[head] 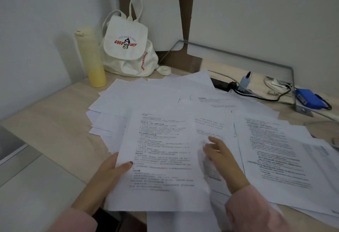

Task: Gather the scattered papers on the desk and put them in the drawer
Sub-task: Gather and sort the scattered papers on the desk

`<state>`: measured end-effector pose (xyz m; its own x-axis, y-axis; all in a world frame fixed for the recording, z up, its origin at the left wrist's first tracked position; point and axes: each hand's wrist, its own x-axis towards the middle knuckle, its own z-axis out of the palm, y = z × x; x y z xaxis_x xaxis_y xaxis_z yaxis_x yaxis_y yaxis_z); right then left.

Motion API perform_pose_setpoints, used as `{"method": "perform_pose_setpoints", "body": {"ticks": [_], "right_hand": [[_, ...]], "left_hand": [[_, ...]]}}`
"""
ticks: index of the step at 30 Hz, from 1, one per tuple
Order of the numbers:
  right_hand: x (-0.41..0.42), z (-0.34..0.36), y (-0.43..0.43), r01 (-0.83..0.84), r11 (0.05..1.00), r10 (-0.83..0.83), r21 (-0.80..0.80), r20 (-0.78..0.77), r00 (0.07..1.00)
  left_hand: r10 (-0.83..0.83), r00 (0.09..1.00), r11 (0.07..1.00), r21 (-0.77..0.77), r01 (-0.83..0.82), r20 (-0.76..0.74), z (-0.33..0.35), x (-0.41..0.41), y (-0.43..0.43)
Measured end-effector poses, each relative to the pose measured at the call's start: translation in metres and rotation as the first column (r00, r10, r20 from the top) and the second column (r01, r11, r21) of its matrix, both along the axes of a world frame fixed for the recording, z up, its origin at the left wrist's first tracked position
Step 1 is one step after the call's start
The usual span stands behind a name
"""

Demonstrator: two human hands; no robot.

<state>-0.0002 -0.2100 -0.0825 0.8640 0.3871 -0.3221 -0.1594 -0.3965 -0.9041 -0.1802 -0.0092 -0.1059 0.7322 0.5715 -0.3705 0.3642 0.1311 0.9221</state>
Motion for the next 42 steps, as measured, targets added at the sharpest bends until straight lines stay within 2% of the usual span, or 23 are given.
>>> {"method": "perform_pose_setpoints", "body": {"ticks": [2,3,7,9,11,14,16,18,20,22,25,29,33,36,39,42], "right_hand": [[0.017,-0.003,-0.016,0.145,0.982,-0.126,-0.117,0.154,0.980],[0.022,-0.003,-0.024,0.198,0.972,-0.179,-0.126,0.147,0.973],[0.039,-0.007,-0.044,0.282,0.959,-0.277,0.019,-0.129,0.952],[0.041,-0.004,-0.047,0.262,0.957,-0.230,0.129,-0.221,0.948],[0.040,-0.002,-0.045,0.185,0.975,-0.155,0.120,-0.222,0.963],[0.037,0.002,-0.036,0.060,0.998,-0.062,-0.028,-0.084,0.994],[0.040,0.006,-0.030,0.085,0.984,-0.055,-0.159,0.187,0.981],[0.043,0.023,-0.028,0.157,0.970,-0.053,-0.188,0.463,0.885],[0.042,0.049,-0.025,0.151,0.984,-0.055,-0.094,0.645,0.762],[0.037,0.076,-0.021,0.117,0.992,-0.034,-0.046,0.796,0.604],[0.037,0.105,-0.015,0.057,0.993,0.076,-0.099,0.944,0.321],[0.041,0.136,-0.005,0.102,0.963,0.243,-0.248,0.968,0.061],[0.039,0.154,0.016,0.138,0.931,0.356,-0.339,0.927,-0.122],[0.028,0.152,0.044,0.085,0.894,0.448,-0.441,0.871,-0.200],[0.013,0.119,0.079,0.002,0.834,0.531,-0.552,0.802,-0.272],[0.000,0.064,0.109,-0.079,0.772,0.599,-0.630,0.764,-0.240]], "left_hand": [[0.072,0.997,0.994,0.086,-0.073,0.011,-0.002,0.000,-0.002],[0.089,0.996,0.987,0.134,-0.091,0.017,-0.001,0.001,-0.003],[0.109,0.994,0.968,0.227,-0.105,-0.002,-0.002,0.003,-0.005],[0.116,0.993,0.969,0.220,-0.110,-0.012,-0.004,0.003,-0.004],[0.123,0.992,0.970,0.213,-0.116,-0.018,-0.003,0.002,-0.005],[0.124,0.992,0.971,0.209,-0.118,-0.017,-0.003,0.001,-0.005],[0.116,0.993,0.972,0.206,-0.111,-0.013,-0.003,0.001,-0.004],[0.111,0.994,0.973,0.202,-0.108,-0.004,-0.004,0.001,-0.004],[0.109,0.994,0.973,0.203,-0.109,0.011,-0.004,0.000,-0.003],[0.105,0.994,0.974,0.198,-0.107,0.023,-0.005,0.001,-0.003],[0.115,0.993,0.983,0.142,-0.117,0.021,-0.003,0.001,-0.001],[0.088,0.996,0.995,-0.038,-0.087,0.031,0.000,-0.005,0.006],[0.053,0.997,0.984,-0.173,-0.042,0.059,0.001,-0.009,0.010],[0.049,0.996,0.969,-0.245,-0.030,0.075,0.001,-0.008,0.011],[0.048,0.996,0.961,-0.276,-0.024,0.080,0.002,-0.006,0.010],[0.058,0.996,0.967,-0.253,-0.040,0.065,0.002,-0.003,0.008]]}}
